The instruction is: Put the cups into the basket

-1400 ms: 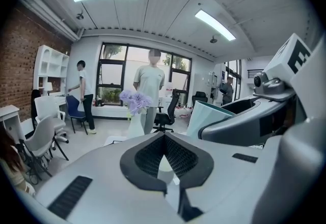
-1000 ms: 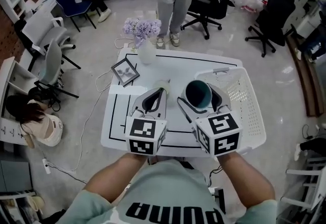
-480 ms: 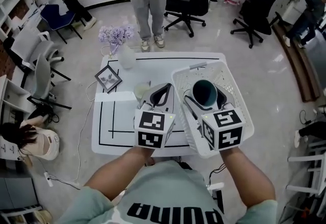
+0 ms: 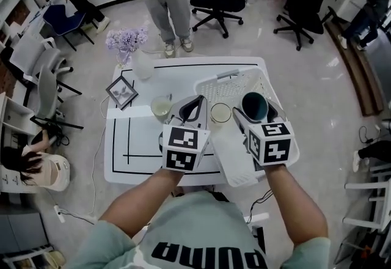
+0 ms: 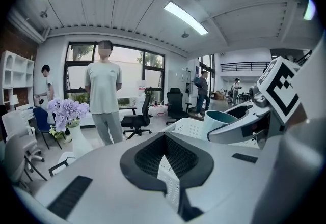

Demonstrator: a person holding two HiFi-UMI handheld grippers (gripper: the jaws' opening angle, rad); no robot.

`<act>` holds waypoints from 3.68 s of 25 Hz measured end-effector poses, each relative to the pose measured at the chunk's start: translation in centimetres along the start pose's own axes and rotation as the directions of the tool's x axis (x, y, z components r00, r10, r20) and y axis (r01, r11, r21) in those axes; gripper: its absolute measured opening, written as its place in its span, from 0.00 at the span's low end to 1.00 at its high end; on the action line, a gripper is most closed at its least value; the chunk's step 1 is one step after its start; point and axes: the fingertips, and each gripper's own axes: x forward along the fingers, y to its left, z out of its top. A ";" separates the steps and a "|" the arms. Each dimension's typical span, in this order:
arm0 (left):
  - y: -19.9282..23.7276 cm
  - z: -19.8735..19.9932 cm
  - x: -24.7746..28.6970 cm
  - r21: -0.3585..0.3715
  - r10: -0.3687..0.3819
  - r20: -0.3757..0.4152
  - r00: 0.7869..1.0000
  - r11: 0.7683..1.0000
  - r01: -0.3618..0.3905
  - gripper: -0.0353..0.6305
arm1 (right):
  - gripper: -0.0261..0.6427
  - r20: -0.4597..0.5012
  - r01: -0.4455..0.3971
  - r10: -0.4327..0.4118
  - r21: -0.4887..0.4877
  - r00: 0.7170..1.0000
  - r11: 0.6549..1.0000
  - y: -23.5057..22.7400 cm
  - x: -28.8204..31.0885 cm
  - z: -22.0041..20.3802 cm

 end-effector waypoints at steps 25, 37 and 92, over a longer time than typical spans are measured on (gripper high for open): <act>4.1 -6.0 1.5 -0.038 0.118 -0.110 0.987 0.992 -0.123 0.06 | 0.63 -0.144 0.133 -0.109 0.171 0.984 0.976 -5.1 7.6 -7.6; 5.6 -10.8 3.7 -0.063 0.136 -0.197 0.971 0.986 -0.151 0.06 | 0.63 -0.244 0.169 -0.119 0.195 0.962 0.966 -5.5 10.5 -10.9; 5.7 -10.3 1.0 -0.070 0.119 -0.155 0.981 0.989 -0.131 0.06 | 0.65 -0.257 0.175 -0.118 0.209 0.959 0.962 -4.9 8.0 -11.0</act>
